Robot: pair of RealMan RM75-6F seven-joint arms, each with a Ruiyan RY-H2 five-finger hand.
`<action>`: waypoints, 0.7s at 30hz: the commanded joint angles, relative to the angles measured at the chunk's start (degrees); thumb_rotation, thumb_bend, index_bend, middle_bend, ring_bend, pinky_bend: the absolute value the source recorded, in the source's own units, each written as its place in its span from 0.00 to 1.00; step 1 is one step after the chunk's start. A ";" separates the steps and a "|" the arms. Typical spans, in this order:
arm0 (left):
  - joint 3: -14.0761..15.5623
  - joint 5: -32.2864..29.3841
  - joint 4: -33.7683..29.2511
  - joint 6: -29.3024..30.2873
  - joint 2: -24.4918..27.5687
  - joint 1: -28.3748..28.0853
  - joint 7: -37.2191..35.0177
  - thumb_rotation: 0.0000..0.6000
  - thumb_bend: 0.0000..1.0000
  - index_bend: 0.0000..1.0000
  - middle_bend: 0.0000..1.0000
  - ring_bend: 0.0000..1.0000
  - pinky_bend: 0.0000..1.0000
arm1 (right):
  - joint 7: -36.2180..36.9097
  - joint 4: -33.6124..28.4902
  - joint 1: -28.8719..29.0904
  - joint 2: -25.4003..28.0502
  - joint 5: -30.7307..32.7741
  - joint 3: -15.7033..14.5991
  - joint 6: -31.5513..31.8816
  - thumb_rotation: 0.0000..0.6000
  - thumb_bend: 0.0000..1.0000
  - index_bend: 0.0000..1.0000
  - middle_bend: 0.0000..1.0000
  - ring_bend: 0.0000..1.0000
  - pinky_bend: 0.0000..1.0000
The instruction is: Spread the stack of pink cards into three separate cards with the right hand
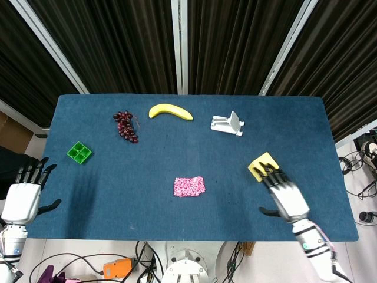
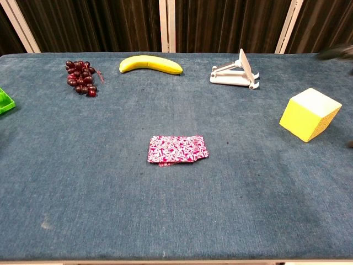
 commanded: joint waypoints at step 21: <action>0.28 0.97 2.65 -0.84 -1.21 -0.92 -1.97 1.00 0.04 0.15 0.03 0.00 0.00 | -37.02 9.53 18.40 -36.35 34.15 9.94 -2.90 1.00 0.42 0.30 0.02 0.00 0.18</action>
